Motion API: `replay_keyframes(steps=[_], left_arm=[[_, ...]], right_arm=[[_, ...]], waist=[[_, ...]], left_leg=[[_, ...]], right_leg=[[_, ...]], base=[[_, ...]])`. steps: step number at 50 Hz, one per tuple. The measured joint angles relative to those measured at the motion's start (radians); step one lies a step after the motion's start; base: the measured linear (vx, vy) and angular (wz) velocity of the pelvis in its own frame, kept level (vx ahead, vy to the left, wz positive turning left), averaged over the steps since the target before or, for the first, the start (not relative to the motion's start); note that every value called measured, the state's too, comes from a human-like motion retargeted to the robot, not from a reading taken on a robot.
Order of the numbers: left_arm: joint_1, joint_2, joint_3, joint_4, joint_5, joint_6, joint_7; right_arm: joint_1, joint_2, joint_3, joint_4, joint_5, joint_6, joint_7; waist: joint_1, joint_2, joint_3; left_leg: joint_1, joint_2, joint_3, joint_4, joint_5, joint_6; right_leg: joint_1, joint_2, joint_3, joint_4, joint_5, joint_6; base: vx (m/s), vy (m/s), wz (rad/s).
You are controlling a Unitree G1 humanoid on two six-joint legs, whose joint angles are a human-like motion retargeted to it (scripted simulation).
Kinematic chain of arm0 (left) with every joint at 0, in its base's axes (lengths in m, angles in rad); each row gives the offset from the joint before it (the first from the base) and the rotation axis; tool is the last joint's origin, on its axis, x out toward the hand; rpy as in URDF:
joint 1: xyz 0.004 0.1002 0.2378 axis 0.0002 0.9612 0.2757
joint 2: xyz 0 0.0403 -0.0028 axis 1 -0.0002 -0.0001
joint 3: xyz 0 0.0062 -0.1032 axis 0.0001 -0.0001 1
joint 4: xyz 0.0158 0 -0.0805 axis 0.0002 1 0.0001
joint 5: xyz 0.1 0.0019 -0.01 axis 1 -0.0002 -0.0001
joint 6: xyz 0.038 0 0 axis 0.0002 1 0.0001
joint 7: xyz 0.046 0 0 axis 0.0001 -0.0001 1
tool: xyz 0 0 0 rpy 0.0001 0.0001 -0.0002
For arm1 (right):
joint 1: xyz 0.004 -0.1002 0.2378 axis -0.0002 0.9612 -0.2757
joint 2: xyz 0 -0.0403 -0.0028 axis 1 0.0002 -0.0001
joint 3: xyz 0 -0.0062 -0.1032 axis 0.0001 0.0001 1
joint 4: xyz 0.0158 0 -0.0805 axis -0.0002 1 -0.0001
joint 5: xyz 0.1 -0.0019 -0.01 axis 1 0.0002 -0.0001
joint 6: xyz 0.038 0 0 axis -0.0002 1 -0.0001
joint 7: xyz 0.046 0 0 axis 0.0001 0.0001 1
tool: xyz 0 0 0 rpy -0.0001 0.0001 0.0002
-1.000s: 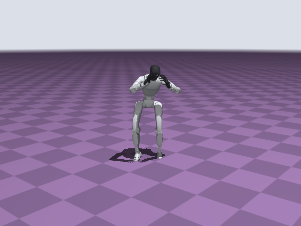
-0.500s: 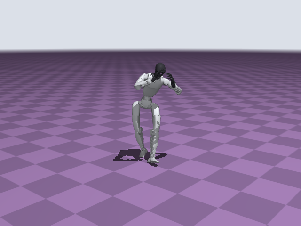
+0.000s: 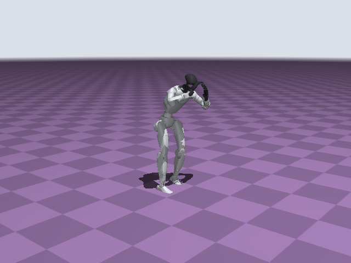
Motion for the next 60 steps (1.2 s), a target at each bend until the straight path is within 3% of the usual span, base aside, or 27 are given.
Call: replay_keyframes(steps=[3, 5, 10, 13, 15, 18, 20, 22, 25, 27, 30, 33, 36, 38, 40, 43, 47, 50, 53, 55, 60], left_arm=[[0.019, 0.016, 0.025, 0.004, -0.039, 0.003, 0.001], [0.028, 0.037, 0.04, -0.005, -0.086, 0.001, 0.008], [0.1, 0.051, 0.12, -0.051, -0.092, 0.013, 0.029], [0.117, 0.036, 0.152, -0.067, -0.077, 0.025, 0.023], [0.114, 0.023, 0.16, -0.072, -0.064, 0.029, 0.02], [0.112, 0.011, 0.168, -0.073, -0.047, 0.036, 0.027], [0.108, -0.005, 0.164, -0.071, -0.043, 0.043, 0.03], [0.117, -0.027, 0.172, -0.07, -0.014, 0.05, 0.005], [0.118, -0.065, 0.165, -0.07, -0.004, 0.053, -0.007], [0.117, -0.085, 0.157, -0.069, 0.002, 0.055, -0.006], [0.108, -0.103, 0.143, -0.07, 0.024, 0.065, -0.009], [0.094, -0.116, 0.123, -0.066, 0.056, 0.072, -0.015], [0.076, -0.116, 0.105, -0.059, 0.077, 0.071, -0.019], [0.068, -0.115, 0.094, -0.052, 0.083, 0.065, -0.02], [0.047, -0.117, 0.067, -0.044, 0.069, 0.036, -0.027], [0.045, -0.125, 0.057, -0.016, 0.061, 0.028, -0.022], [0.08, -0.133, 0.081, -0.02, 0.066, 0.035, -0.012], [0.102, -0.123, 0.113, -0.028, 0.044, 0.036, -0.007], [0.094, -0.064, 0.137, -0.04, -0.013, 0.047, -0.007], [0.088, -0.049, 0.138, -0.046, -0.022, 0.042, 0.005], [0.077, -0.04, 0.152, -0.062, -0.052, 0.046, 0.008]], right_arm=[[-0.011, -0.008, -0.004, -0.003, 0.024, -0.02, -0.001], [-0.048, -0.02, -0.001, 0.023, -0.05, 0.021, -0.01], [-0.017, 0.017, -0.029, -0.023, -0.008, 0.008, 0.005], [-0.01, -0.003, -0.037, -0.023, -0.081, 0.039, -0.001], [-0.001, 0.019, -0.03, -0.035, -0.057, 0.03, -0.008], [0.004, 0.019, -0.037, -0.034, -0.06, 0.032, -0.012], [0.013, 0.023, -0.04, -0.031, -0.061, 0.031, -0.018], [0.049, 0.018, -0.059, -0.042, -0.058, 0.008, 0.003], [0.078, 0.02, -0.063, -0.049, -0.067, 0.01, 0.033], [0.087, 0.019, -0.064, -0.051, -0.072, 0.016, 0.049], [0.087, 0.01, -0.073, -0.052, -0.068, 0.018, 0.06], [0.08, 0.0, -0.075, -0.049, -0.069, 0.019, 0.059], [0.07, -0.007, -0.071, -0.044, -0.067, 0.019, 0.051], [0.068, -0.007, -0.066, -0.04, -0.065, 0.018, 0.043], [0.049, -0.017, -0.041, -0.026, -0.067, 0.022, 0.04], [0.058, 0.002, -0.042, -0.013, -0.048, 0.022, 0.027], [0.078, -0.017, -0.057, -0.032, -0.004, -0.001, 0.035], [0.061, -0.047, -0.04, -0.048, 0.03, -0.017, 0.027], [0.0, -0.036, -0.037, -0.041, 0.039, -0.023, 0.033], [-0.022, -0.039, -0.027, -0.037, 0.032, -0.017, 0.031], [-0.028, -0.041, -0.038, -0.034, -0.01, -0.006, 0.002]], waist=[[0.02, -0.017, 0.0], [0.027, -0.044, 0.0], [0.029, -0.069, 0.0], [0.043, -0.051, 0.0], [0.051, -0.038, 0.0], [0.073, -0.017, 0.0], [0.104, 0.004, 0.0], [0.119, 0.04, 0.0], [0.133, 0.07, 0.0], [0.113, 0.091, 0.0], [0.068, 0.132, 0.0], [0.029, 0.163, 0.0], [-0.003, 0.172, 0.0], [-0.03, 0.163, 0.0], [-0.07, 0.141, 0.0], [-0.103, 0.103, 0.0], [-0.096, 0.082, 0.0], [-0.097, 0.064, 0.0], [-0.087, 0.025, 0.0], [-0.066, -0.004, 0.0], [0.031, -0.019, 0.0]], left_leg=[[-0.069, -0.075, 0.079, 0.15, 0.073, -0.001], [-0.133, -0.056, 0.13, 0.199, 0.114, -0.001], [-0.213, 0.23, 0.366, 0.153, 0.016, -0.001], [-0.14, 0.398, 0.67, -0.032, -0.037, 0.076], [-0.053, 0.442, 0.898, -0.21, -0.059, 0.1], [0.072, 0.39, 1.08, -0.48, 0.006, 0.083], [0.121, 0.348, 1.045, -0.624, 0.097, 0.082], [0.098, 0.378, 0.966, -0.542, 0.084, 0.105], [0.073, 0.372, 0.867, -0.473, 0.047, 0.129], [0.064, 0.33, 0.783, -0.469, 0.039, 0.14], [0.047, 0.268, 0.634, -0.469, 0.038, 0.138], [0.045, 0.206, 0.505, -0.472, 0.043, 0.126], [0.065, 0.148, 0.405, -0.481, 0.043, 0.107], [0.09, 0.103, 0.348, -0.485, 0.039, 0.089], [0.113, 0.034, 0.286, -0.487, 0.035, 0.069], [0.175, -0.004, 0.206, -0.449, -0.008, 0.027], [0.184, -0.012, 0.18, -0.266, -0.066, 0.004], [0.086, -0.087, 0.245, 0.013, 0.022, -0.001], [-0.111, -0.04, 0.349, 0.326, 0.121, -0.001], [-0.193, 0.018, 0.364, 0.397, 0.083, -0.001], [-0.283, 0.313, 0.484, 0.175, 0.026, 0.057]], right_leg=[[-0.002, -0.098, -0.039, 0.097, -0.067, -0.001], [-0.047, -0.127, -0.068, 0.197, -0.114, -0.001], [-0.056, -0.154, -0.265, 0.328, -0.201, -0.027], [0.0, -0.16, -0.398, 0.324, -0.235, -0.073], [0.037, -0.161, -0.484, 0.313, -0.249, -0.074], [0.099, -0.158, -0.594, 0.304, -0.26, -0.063], [0.117, -0.155, -0.645, 0.351, -0.256, -0.088], [0.113, -0.185, -0.698, 0.481, -0.232, -0.15], [0.011, -0.276, -0.693, 0.751, -0.098, -0.208], [-0.089, -0.278, -0.587, 0.883, -0.057, -0.196], [-0.229, -0.167, -0.381, 0.964, -0.126, -0.167], [-0.309, -0.069, -0.244, 0.888, -0.134, -0.127], [-0.324, -0.021, -0.168, 0.668, -0.138, -0.105], [-0.294, -0.031, -0.164, 0.456, -0.119, -0.092], [-0.253, -0.072, -0.18, 0.219, -0.083, -0.037], [-0.188, -0.058, -0.217, -0.008, -0.11, 0.0], [-0.103, -0.018, -0.245, -0.062, -0.092, 0.0], [-0.058, -0.12, -0.268, -0.02, -0.029, 0.0], [-0.131, -0.2, -0.282, 0.206, -0.097, -0.001], [-0.148, -0.221, -0.298, 0.313, -0.153, -0.001], [-0.092, -0.192, -0.418, 0.41, -0.281, -0.104]], base=[[0.35, 0.1, 1.0], [0.19, -0.2, 1.26], [0.23, -0.54, 1.76], [0.29, -0.29, 1.82], [0.26, -0.17, 1.78], [0.28, -0.07, 1.49], [0.32, 0.02, 1.16], [0.36, 0.07, 1.41], [0.32, 0.09, 1.71], [0.3, 0.07, 2.38], [0.3, 0.02, 2.68], [0.31, 0.0, 2.5], [0.35, -0.04, 2.18], [0.42, -0.06, 2.18], [0.45, -0.09, 2.44], [0.58, -0.33, 1.93], [0.59, -0.29, 1.23], [0.55, 0.3, 1.02], [0.47, 0.16, 0.86], [0.57, -0.35, 0.95], [0.61, -0.34, 0.64]])
